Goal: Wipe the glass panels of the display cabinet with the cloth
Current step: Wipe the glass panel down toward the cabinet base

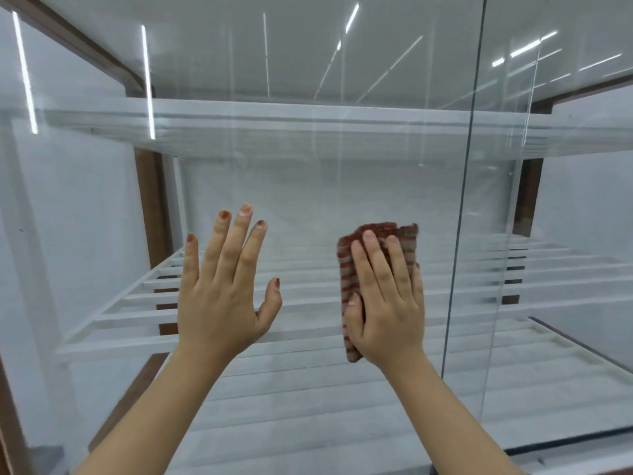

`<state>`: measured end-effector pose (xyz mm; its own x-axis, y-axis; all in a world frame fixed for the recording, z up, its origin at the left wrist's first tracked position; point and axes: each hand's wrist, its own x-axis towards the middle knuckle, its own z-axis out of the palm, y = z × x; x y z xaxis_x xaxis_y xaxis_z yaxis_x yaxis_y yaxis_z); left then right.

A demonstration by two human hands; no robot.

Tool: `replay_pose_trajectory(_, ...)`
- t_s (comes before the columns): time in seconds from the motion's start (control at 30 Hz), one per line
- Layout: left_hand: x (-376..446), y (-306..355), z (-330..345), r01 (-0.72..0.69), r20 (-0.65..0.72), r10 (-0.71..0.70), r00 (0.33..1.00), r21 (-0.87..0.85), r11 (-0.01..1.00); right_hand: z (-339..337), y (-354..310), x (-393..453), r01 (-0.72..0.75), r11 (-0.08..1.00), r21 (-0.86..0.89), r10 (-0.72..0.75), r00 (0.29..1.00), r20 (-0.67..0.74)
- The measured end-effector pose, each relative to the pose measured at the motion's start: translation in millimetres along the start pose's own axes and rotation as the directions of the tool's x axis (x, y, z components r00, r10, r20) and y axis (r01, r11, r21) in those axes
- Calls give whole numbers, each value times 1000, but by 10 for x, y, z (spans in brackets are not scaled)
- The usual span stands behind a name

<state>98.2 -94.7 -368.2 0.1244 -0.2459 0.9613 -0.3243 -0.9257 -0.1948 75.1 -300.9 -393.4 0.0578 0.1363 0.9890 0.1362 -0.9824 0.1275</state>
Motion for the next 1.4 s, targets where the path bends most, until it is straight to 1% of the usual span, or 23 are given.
replay_pose_trajectory(0.07, -4, -2, 4, 2, 0, -2, 1000, -1, 1000, -12, 44, 127, 62, 998, 6, -62, 998, 2)
replay_pose_trajectory(0.13, -9, -6, 3, 2, -8, -2, 1000, 0, 1000, -36, 182, 226, 60, 998, 19, -60, 998, -4)
replay_pose_trajectory(0.17, -11, -7, 4, 0, -12, 0, 1000, 1, 1000, -49, 288, 255, 31, 999, 24, -30, 999, -12)
replay_pose_trajectory(0.23, -19, -8, 5, -5, -15, 5, 1000, 3, 1000, -86, 547, 258, -76, 997, 25, 77, 996, -40)
replay_pose_trajectory(0.33, -20, 1, 12, -1, -21, 1, 1000, 2, 1000, -152, 885, 151, -225, 974, 33, 227, 971, -71)
replay_pose_trajectory(0.47, -10, 12, 21, 7, -25, -6, 1000, 7, 1000, -180, 983, -23, -256, 965, 49, 259, 963, -78)
replay_pose_trajectory(0.6, -9, 8, 28, 5, -26, -4, 1000, 11, 1000, -142, 808, -85, -316, 947, 62, 321, 942, -100)
replay_pose_trajectory(0.67, -17, 9, 30, 5, -26, -5, 1000, 12, 1000, -116, 647, -103, -278, 958, 70, 283, 955, -87)
replay_pose_trajectory(0.8, -19, 7, 28, -1, -21, 1, 1000, 14, 1000, -18, 164, -22, -132, 989, 68, 134, 991, -29)
replay_pose_trajectory(0.97, -24, -13, 9, -19, 28, 19, 999, 22, 1000, 109, -476, 158, -82, 997, 4, 82, 997, 4)
replay_pose_trajectory(1.1, -4, -26, -21, -13, 65, 15, 998, -28, 1000, 170, -659, 192, -95, 995, -13, 95, 995, -1)
replay_pose_trajectory(1.17, 7, -42, -73, -13, 88, 21, 996, -90, 996, 170, -666, 195, -95, 995, 1, 95, 995, -1)
replay_pose_trajectory(1.27, -45, -153, -197, -30, 118, 58, 991, -227, 973, 144, -656, 207, -81, 996, 46, 81, 997, -1)
replay_pose_trajectory(1.33, -167, -351, -300, -26, 142, 62, 988, -247, 969, 121, -670, 205, -73, 991, 115, 73, 997, 3)
replay_pose_trajectory(1.4, -337, -645, -402, 3, 170, 37, 985, -225, 974, 90, -724, 208, -121, 974, 193, 123, 992, 4)
